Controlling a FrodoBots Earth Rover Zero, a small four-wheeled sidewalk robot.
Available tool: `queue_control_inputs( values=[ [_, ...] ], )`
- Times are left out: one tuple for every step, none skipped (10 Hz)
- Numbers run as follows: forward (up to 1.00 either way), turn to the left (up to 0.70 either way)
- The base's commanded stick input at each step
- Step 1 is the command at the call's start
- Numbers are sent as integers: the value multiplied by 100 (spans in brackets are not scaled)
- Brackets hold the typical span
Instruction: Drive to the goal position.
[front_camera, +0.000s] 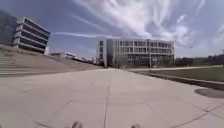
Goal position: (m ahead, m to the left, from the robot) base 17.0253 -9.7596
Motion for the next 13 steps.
queue_control_inputs(
  values=[
    [70, 0],
    [70, 0],
    [70, 0],
    [70, 0],
    [70, 0],
    [70, 0],
    [70, 0],
    [70, 0],
    [70, 0],
    [70, 0],
    [70, 0],
    [70, 0],
    [70, 0]
  ],
)
